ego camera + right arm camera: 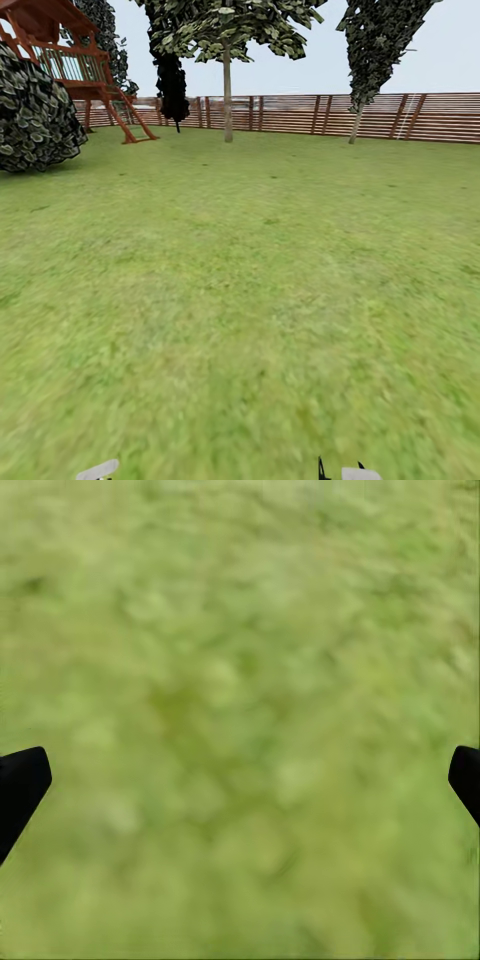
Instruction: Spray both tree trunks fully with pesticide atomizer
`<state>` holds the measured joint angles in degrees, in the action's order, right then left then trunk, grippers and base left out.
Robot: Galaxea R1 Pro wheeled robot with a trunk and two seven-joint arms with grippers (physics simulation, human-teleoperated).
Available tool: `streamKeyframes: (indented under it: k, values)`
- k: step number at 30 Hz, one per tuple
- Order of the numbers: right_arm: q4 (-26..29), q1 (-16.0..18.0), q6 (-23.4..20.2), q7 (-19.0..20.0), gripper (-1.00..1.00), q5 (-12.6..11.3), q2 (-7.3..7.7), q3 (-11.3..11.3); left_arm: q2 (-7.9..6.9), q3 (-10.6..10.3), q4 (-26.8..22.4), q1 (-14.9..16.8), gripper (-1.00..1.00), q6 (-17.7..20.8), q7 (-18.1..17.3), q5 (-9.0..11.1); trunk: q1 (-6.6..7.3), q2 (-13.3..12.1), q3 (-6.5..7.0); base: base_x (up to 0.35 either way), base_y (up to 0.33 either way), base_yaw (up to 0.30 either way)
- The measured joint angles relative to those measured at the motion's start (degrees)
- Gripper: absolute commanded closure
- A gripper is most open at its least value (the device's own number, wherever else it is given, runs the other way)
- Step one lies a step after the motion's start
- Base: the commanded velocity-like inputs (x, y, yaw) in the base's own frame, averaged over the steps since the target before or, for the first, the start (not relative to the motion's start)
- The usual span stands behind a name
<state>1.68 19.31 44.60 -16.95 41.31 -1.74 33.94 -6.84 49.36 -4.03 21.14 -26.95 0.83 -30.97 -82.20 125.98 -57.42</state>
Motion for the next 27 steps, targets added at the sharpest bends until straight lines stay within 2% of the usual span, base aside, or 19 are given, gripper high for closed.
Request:
streamKeyframes:
  k: [13, 21, 27]
  values:
    - [0.2, 0.0, 0.1, 0.0, -1.00, -0.1, -0.15, 0.1, 0.17, 0.1, 0.1, 0.0, 1.00, 0.0, -0.1, -0.1, 0.00, 0.0, 0.00, 0.338, 0.076, 0.000]
    - [1.1, 0.6, -0.2, 0.2, -1.00, 0.0, -0.74, 0.2, 0.18, 0.1, 0.1, 0.0, 1.00, 0.0, -0.1, -0.2, 0.00, 0.0, 0.00, 0.338, 0.076, 0.000]
    - [1.5, 1.1, -0.1, 0.2, -1.00, 0.3, -0.78, -0.5, 0.18, 0.1, 0.1, 0.0, 1.00, 0.0, -0.1, -0.2, 0.00, 0.0, 0.00, 0.338, 0.076, 0.000]
